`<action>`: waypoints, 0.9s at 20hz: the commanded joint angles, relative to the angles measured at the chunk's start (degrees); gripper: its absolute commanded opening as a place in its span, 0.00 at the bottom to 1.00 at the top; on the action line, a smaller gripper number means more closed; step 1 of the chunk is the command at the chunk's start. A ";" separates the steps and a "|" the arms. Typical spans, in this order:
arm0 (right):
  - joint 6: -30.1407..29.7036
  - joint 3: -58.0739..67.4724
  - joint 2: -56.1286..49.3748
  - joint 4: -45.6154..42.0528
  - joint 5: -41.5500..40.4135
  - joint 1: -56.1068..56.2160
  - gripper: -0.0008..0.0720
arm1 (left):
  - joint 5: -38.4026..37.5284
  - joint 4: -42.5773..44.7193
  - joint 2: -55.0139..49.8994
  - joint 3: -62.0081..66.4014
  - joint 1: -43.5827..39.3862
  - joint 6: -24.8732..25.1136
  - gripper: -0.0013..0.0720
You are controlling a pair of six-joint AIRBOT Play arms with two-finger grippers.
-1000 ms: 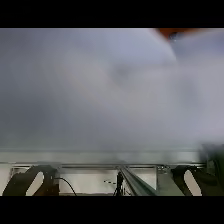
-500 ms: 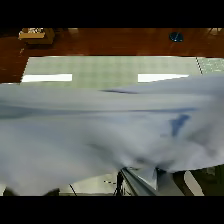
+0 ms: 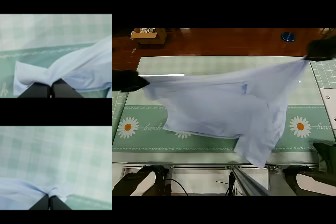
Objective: Fold the shirts.
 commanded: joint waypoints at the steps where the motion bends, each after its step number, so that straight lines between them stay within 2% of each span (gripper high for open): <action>1: 1.03 -0.31 -9.38 -2.67 -15.15 3.32 0.05 | 11.85 -0.22 -12.17 -1.20 0.02 4.55 0.05; 4: 5.33 -0.31 -12.85 -2.78 -24.09 3.08 0.05 | 22.62 -0.61 -18.88 -1.20 0.02 4.55 0.05; 6: 5.40 -0.31 -14.71 -2.54 -28.87 3.10 0.05 | 32.13 -1.90 -21.62 -1.20 0.02 4.55 0.05; 8: 6.54 -0.33 -16.65 -1.57 -31.71 3.10 0.05 | 41.59 -5.11 -24.11 -1.20 0.00 4.55 0.05; 11: 7.30 -0.33 -19.93 0.20 -32.79 3.10 0.05 | 50.01 -10.16 -28.30 -1.20 -0.39 4.55 0.05; 14: 7.76 -0.33 -23.26 1.49 -32.20 3.15 0.05 | 52.39 -10.36 -32.63 -1.22 -1.18 4.52 0.05; 18: 9.20 -0.31 -25.55 1.62 -27.76 3.15 0.05 | 47.74 -10.32 -36.30 -1.22 -1.51 4.55 0.05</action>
